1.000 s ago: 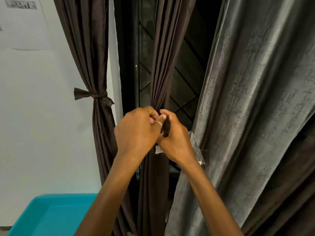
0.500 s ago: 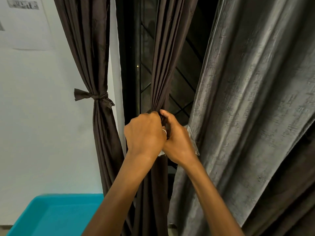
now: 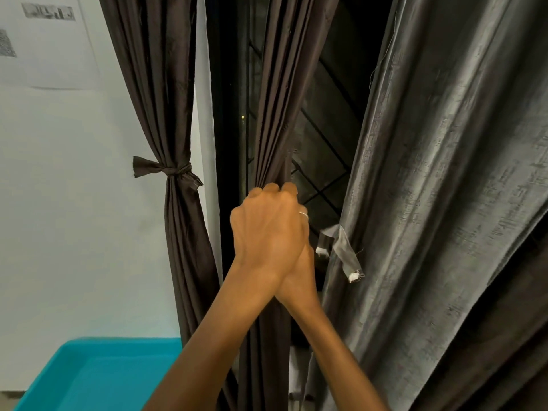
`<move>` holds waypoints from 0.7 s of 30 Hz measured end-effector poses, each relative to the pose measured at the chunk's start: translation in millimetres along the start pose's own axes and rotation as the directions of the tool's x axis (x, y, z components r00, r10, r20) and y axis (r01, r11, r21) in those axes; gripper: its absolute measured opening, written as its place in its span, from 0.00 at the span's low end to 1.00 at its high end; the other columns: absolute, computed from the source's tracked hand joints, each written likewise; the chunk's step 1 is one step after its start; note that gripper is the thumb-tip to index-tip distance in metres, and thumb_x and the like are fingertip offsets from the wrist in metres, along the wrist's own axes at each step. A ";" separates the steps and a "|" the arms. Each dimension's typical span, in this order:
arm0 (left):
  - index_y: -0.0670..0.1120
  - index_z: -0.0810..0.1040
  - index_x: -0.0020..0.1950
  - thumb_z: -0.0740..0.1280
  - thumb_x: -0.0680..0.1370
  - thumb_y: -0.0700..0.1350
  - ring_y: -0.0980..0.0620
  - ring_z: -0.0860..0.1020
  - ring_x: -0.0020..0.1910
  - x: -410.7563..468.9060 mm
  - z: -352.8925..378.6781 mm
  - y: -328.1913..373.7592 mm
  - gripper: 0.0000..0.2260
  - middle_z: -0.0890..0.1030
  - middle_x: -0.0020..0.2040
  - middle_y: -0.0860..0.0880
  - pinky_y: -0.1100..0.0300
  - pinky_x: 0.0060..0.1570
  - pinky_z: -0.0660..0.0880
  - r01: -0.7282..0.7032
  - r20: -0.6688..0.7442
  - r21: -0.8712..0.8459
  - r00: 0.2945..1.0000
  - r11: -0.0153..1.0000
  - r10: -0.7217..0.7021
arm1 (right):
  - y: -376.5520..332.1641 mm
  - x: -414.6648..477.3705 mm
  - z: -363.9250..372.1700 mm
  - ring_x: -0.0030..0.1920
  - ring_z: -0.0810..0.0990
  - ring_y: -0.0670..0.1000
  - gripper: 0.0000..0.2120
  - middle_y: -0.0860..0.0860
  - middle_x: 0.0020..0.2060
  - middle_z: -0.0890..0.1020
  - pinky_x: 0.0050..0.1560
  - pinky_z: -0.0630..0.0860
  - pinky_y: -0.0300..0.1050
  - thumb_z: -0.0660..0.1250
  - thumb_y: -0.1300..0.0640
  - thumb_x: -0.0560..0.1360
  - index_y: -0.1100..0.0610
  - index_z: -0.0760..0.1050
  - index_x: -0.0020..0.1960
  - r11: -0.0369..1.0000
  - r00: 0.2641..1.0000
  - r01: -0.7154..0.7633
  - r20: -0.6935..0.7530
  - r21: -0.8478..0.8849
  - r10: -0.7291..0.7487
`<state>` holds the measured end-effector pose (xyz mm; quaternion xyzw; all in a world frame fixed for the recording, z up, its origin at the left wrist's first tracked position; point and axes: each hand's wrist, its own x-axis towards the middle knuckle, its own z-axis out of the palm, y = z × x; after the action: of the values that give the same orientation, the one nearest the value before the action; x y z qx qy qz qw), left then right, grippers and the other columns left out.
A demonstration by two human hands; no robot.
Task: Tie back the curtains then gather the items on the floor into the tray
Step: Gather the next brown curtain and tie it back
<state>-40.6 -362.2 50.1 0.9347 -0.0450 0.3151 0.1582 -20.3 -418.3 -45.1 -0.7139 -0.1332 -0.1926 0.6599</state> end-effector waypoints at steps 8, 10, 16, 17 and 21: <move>0.56 0.75 0.62 0.59 0.82 0.51 0.47 0.79 0.44 24.1 7.9 -49.3 0.10 0.81 0.44 0.51 0.56 0.39 0.68 -0.015 0.224 -0.195 0.973 0.981 0.060 | -12.0 1.1 -16.9 0.43 0.83 0.41 0.12 0.42 0.43 0.84 0.40 0.78 0.37 0.71 0.66 0.77 0.53 0.73 0.56 0.991 0.997 0.071 0.051 -0.114 -0.066; 0.56 0.75 0.60 0.59 0.83 0.51 0.49 0.79 0.42 26.7 9.5 -64.0 0.09 0.81 0.42 0.52 0.56 0.38 0.70 -0.035 0.235 -0.235 0.968 0.971 0.092 | -14.3 4.7 -25.7 0.53 0.82 0.40 0.14 0.43 0.53 0.83 0.49 0.81 0.39 0.72 0.63 0.77 0.51 0.75 0.60 0.975 0.997 0.075 0.051 -0.208 -0.065; 0.54 0.72 0.60 0.57 0.84 0.52 0.52 0.78 0.41 21.9 11.4 -79.6 0.08 0.80 0.42 0.55 0.53 0.39 0.75 -0.147 0.209 -0.206 0.959 0.967 0.190 | -30.4 25.2 -48.8 0.50 0.77 0.41 0.10 0.47 0.55 0.73 0.53 0.78 0.37 0.69 0.57 0.80 0.58 0.81 0.60 0.692 0.967 0.250 0.211 -0.677 -0.143; 0.54 0.72 0.59 0.56 0.84 0.51 0.54 0.77 0.39 20.6 12.9 -80.2 0.08 0.78 0.40 0.56 0.54 0.37 0.72 -0.160 0.198 -0.212 0.959 0.964 0.203 | -35.3 27.1 -50.2 0.50 0.78 0.45 0.09 0.47 0.55 0.72 0.51 0.78 0.40 0.67 0.56 0.80 0.57 0.81 0.58 0.634 0.960 0.278 0.230 -0.721 -0.158; 0.53 0.72 0.55 0.57 0.85 0.48 0.55 0.75 0.32 18.2 18.0 -84.9 0.05 0.76 0.34 0.54 0.51 0.31 0.71 -0.137 0.222 -0.416 0.943 0.899 0.247 | -59.6 35.7 -54.7 0.46 0.79 0.49 0.06 0.48 0.53 0.73 0.43 0.78 0.45 0.65 0.56 0.81 0.54 0.77 0.57 0.502 0.905 0.418 0.299 -0.757 -0.303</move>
<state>-0.2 -287.4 24.9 0.9083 -0.2214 0.1840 0.3035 -20.4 -469.3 27.1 -0.9006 -0.2187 -0.3191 0.1984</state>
